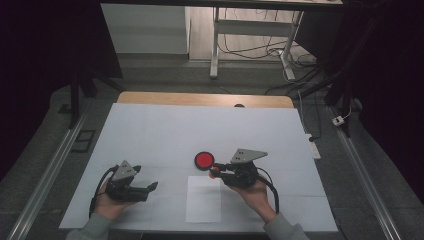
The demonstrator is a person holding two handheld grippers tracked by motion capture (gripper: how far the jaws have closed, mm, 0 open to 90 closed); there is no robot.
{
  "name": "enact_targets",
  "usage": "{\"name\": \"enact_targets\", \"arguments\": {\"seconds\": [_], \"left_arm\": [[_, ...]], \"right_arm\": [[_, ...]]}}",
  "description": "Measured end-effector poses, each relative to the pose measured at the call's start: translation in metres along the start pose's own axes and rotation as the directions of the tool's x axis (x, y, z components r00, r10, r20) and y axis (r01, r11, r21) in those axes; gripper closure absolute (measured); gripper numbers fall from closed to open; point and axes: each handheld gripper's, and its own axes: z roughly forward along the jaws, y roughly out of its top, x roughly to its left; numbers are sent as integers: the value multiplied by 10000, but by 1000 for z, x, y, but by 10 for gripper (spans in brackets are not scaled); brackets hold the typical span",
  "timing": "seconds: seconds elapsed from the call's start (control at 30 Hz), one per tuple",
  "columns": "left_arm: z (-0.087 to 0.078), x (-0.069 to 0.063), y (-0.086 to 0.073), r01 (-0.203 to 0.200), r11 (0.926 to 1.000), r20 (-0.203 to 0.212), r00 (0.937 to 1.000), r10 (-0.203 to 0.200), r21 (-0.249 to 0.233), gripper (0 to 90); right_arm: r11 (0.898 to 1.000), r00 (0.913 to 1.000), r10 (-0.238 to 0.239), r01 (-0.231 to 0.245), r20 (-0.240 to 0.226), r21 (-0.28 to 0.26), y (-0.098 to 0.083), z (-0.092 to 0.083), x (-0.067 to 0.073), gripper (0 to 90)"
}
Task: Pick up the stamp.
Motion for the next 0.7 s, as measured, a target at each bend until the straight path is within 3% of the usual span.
{"name": "enact_targets", "arguments": {"seconds": [0.7], "left_arm": [[2,-1,0,-36,10000,60,10000,35,48,144]], "right_arm": [[9998,9998,-47,43,-188,-205,1,-3,6,726]]}}
